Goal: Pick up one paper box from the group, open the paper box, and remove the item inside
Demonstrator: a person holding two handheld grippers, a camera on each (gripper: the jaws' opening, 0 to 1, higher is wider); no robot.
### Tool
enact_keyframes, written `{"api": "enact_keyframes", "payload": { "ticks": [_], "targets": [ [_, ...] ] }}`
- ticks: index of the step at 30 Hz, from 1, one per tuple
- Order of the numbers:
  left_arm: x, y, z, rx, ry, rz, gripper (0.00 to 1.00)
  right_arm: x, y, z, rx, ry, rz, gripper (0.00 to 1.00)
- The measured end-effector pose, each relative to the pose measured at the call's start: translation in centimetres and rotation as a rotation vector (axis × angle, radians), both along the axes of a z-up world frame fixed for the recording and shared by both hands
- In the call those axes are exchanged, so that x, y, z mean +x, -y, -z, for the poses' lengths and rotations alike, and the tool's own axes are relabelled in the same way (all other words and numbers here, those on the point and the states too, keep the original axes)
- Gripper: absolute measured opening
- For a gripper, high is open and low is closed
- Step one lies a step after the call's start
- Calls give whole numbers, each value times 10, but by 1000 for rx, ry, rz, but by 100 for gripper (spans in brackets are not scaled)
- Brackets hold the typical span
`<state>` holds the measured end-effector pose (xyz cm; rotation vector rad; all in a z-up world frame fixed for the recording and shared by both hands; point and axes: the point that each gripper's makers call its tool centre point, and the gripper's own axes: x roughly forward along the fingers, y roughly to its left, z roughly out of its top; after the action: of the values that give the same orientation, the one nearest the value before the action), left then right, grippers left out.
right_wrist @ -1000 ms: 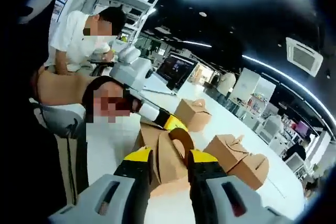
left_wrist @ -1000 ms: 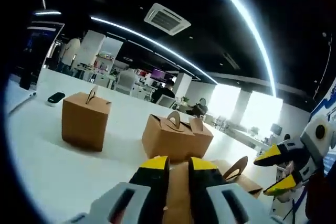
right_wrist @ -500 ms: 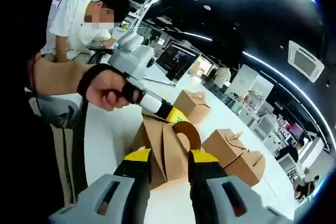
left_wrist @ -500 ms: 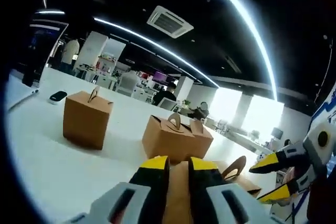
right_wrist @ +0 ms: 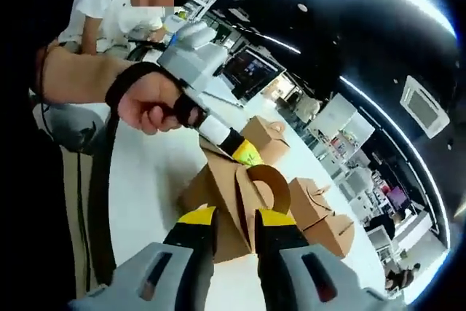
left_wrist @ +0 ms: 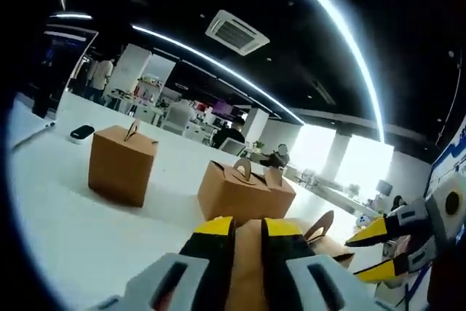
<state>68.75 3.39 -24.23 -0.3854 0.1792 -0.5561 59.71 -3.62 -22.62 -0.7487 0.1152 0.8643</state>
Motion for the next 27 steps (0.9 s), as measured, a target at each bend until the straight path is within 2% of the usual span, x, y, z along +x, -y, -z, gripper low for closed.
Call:
{"api": "enact_keyframes", "payload": {
  "ticks": [3,5,8,9,10,13,14,16,20,21,23,27],
  "targets": [
    [0,0,0,-5,2,-4,17,13,6,-16,49,30,46,21],
    [0,0,0,-2,2,-6,17,23,10,-16,-10,62,72,22],
    [1,0,0,5,3,-4,17,26,9,-2,-132,29,44,21],
    [1,1,0,6,4,-1,17,24,8,5,-197,22,26,17],
    [1,1,0,6,6,-4,17,21,4,2,-221,42,-2,15],
    [2,2,0,5,10,-4,17,22,0,3,-327,73,-6,14],
    [2,2,0,10,12,-5,17,21,-1,5,-358,60,-11,11],
    [2,2,0,17,14,-4,17,18,-2,11,-393,10,-7,6],
    [3,3,-1,44,27,5,16,22,-4,10,-439,21,19,5],
    [4,3,-1,47,29,5,16,23,-4,9,-456,43,26,5],
    [4,2,-1,55,39,5,14,27,-3,4,-498,131,46,7],
    [2,5,-3,82,53,25,11,23,-2,7,-480,165,68,6]
  ]
}}
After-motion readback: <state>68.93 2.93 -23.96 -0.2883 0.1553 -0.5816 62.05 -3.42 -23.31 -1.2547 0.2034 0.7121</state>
